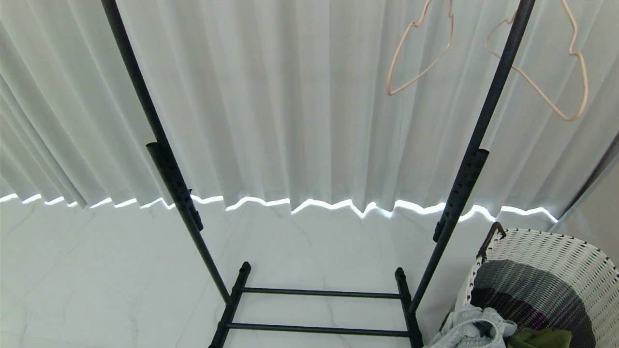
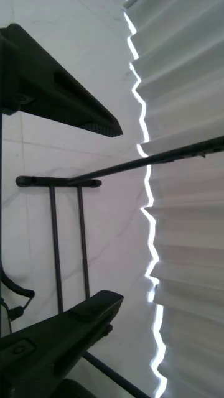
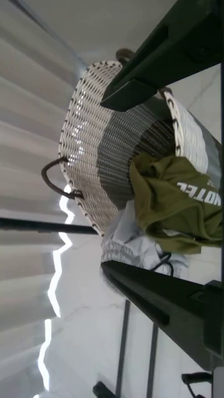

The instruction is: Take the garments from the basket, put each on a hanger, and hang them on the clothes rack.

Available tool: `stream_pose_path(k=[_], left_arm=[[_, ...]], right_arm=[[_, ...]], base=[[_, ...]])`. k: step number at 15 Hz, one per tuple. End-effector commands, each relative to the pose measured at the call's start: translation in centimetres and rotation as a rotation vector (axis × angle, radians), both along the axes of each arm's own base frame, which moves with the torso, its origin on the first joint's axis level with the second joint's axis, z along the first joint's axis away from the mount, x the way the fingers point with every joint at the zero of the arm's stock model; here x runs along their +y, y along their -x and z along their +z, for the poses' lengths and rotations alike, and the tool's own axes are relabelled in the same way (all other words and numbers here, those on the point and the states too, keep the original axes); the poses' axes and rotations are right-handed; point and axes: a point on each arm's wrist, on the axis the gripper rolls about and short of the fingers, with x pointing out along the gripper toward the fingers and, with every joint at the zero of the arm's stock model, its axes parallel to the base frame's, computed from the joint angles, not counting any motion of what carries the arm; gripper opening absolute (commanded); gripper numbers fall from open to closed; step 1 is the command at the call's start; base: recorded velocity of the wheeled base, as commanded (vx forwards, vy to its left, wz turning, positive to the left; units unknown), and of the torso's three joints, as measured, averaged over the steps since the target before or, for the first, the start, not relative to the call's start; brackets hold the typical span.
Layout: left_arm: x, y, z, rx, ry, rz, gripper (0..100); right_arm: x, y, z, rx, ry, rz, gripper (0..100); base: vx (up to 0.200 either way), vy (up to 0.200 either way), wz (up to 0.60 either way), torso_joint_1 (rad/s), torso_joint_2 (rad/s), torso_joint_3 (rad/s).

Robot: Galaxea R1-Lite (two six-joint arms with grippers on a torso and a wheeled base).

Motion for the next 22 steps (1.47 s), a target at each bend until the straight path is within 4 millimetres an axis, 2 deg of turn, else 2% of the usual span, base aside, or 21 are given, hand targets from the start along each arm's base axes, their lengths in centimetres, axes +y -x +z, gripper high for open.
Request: stream_pose_path(k=[1,4,6,7,8,9,12,14,17,19,22], left_arm=[[0.0,0.0,0.0,0.001,0.002,0.001,100],[0.0,0.0,0.0,0.006,0.033,0.003,100],[0.0,0.0,0.0,0.006,0.033,0.003,100],[0.0,0.0,0.0,0.006,0.033,0.003,100],[0.0,0.0,0.0,0.006,0.033,0.003,100],[0.0,0.0,0.0,0.006,0.033,0.003,100],[0.0,0.0,0.0,0.006,0.034,0.003,100],[0.0,0.0,0.0,0.006,0.033,0.003,100],[0.0,0.0,0.0,0.006,0.033,0.003,100],[0.0,0.0,0.0,0.006,0.036,0.003,100],[0.0,0.0,0.0,0.006,0.036,0.003,100]], right_arm=[[0.0,0.0,0.0,0.002,0.001,0.001,100],[-0.1,0.0,0.5,-0.049,0.001,-0.04,100],[-0.1,0.8,2.7,-0.113,-0.038,-0.026,100],[-0.1,0.9,2.8,-0.057,-0.022,-0.031,100],[-0.1,1.1,4.2,0.024,0.07,-0.012,100],[-0.2,0.4,5.2,0.109,0.145,0.015,100],[-0.1,-4.7,7.4,0.399,0.396,0.048,100],[0.1,-7.8,6.6,0.572,0.515,0.12,100],[0.3,-11.1,4.0,0.787,0.656,0.247,100],[0.4,-12.8,2.7,0.818,0.699,0.291,100],[0.5,-14.0,1.8,0.852,0.708,0.331,100]], base=[[0.0,0.0,0.0,0.0,0.0,0.0],[0.0,0.0,0.0,0.0,0.0,0.0],[0.0,0.0,0.0,0.0,0.0,0.0],[0.0,0.0,0.0,0.0,0.0,0.0],[0.0,0.0,0.0,0.0,0.0,0.0],[0.0,0.0,0.0,0.0,0.0,0.0],[0.0,0.0,0.0,0.0,0.0,0.0],[0.0,0.0,0.0,0.0,0.0,0.0],[0.0,0.0,0.0,0.0,0.0,0.0],[0.0,0.0,0.0,0.0,0.0,0.0],[0.0,0.0,0.0,0.0,0.0,0.0]])
